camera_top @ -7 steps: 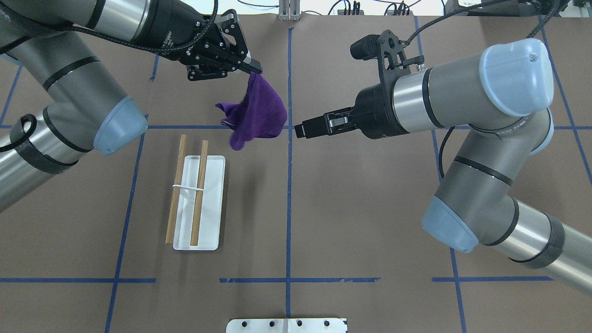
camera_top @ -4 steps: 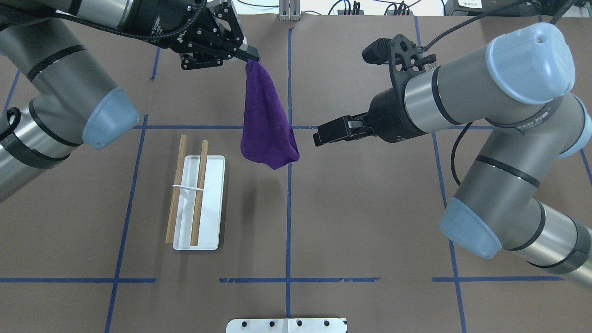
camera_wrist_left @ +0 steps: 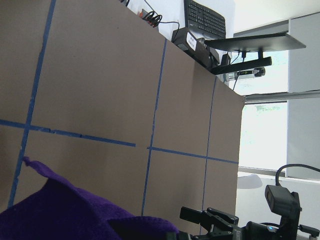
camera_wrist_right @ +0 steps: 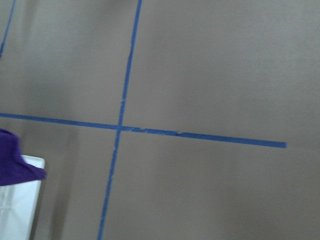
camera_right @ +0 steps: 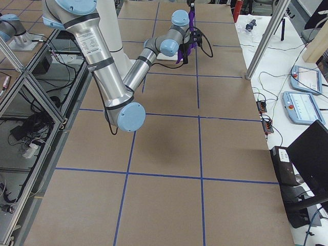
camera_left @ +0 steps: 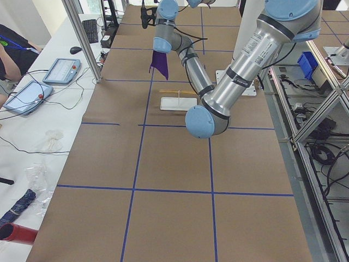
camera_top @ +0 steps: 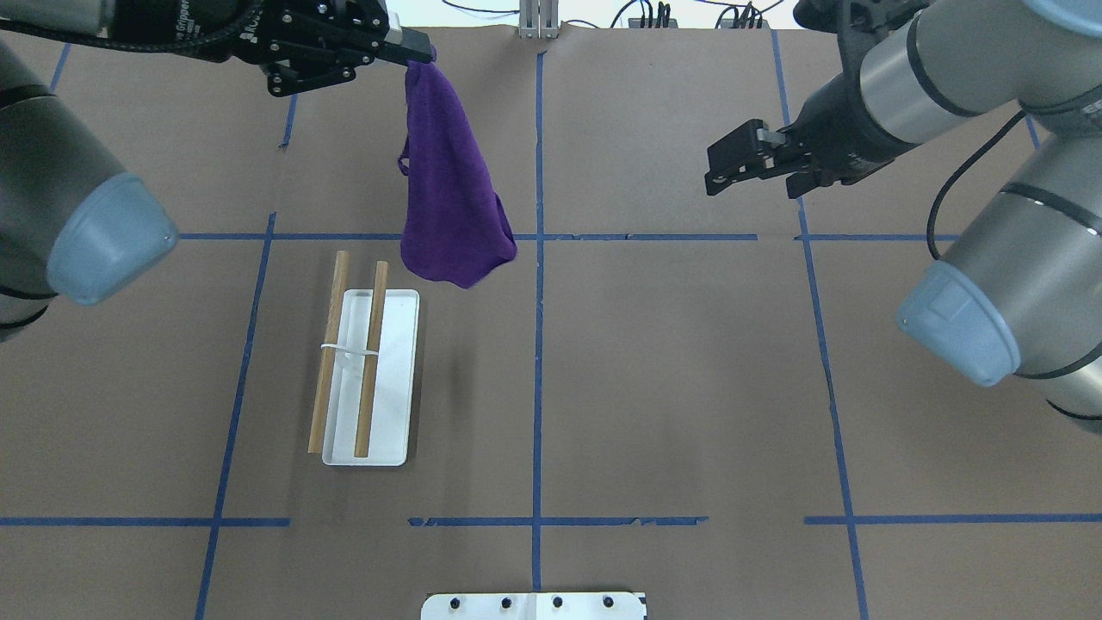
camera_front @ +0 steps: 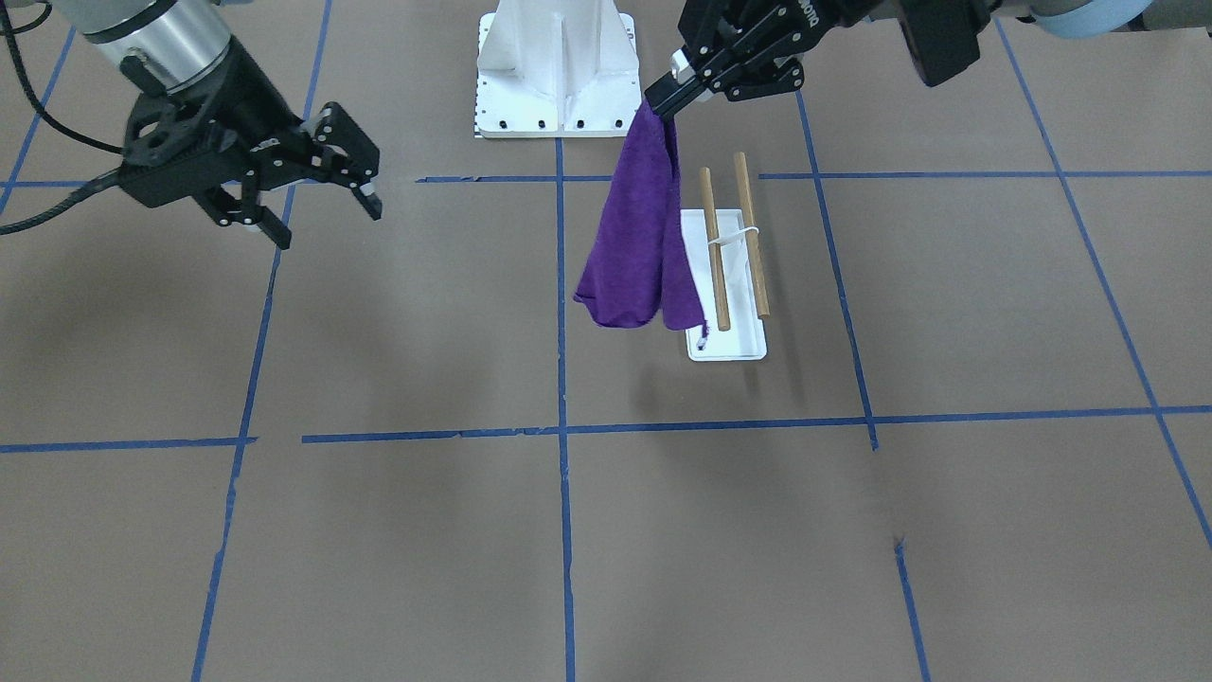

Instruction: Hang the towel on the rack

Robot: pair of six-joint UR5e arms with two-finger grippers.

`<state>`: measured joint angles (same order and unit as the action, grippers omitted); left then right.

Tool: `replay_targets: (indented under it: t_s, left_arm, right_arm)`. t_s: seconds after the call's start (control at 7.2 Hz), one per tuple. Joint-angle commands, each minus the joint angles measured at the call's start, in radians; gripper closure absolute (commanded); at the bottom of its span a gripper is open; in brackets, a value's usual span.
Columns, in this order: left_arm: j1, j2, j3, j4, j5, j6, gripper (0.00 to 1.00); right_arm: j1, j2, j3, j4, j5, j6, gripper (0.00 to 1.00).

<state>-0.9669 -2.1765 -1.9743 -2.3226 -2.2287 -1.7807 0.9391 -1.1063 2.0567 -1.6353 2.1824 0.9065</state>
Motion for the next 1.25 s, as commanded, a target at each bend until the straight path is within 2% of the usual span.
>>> replay_targets:
  t_s: [0.0,0.14,0.28,0.56,0.69,0.83,1.11]
  left_arm:
    - [0.010,0.034,-0.057,0.003,0.062,0.018,1.00]
    - [0.048,0.035,-0.058,0.021,0.166,0.062,1.00]
    - [0.091,0.034,-0.081,0.105,0.267,0.155,1.00]
    - [0.193,0.026,-0.220,0.463,0.500,0.361,1.00]
    - [0.258,0.026,-0.277,0.597,0.583,0.375,1.00]
    - [0.325,0.027,-0.313,0.694,0.645,0.376,1.00]
    - [0.408,0.030,-0.418,0.878,0.696,0.376,1.00]
  right_arm:
    - [0.125,-0.022,0.003,-0.244,-0.010,-0.285,0.00]
    - [0.165,-0.064,0.003,-0.273,-0.012,-0.360,0.00]
    - [0.203,-0.104,0.000,-0.275,-0.012,-0.423,0.00]
    - [0.303,-0.221,-0.022,-0.275,-0.013,-0.612,0.00]
    - [0.360,-0.280,-0.059,-0.275,-0.019,-0.746,0.00]
    - [0.406,-0.327,-0.088,-0.273,-0.018,-0.823,0.00]
    - [0.469,-0.413,-0.107,-0.261,-0.006,-0.883,0.00]
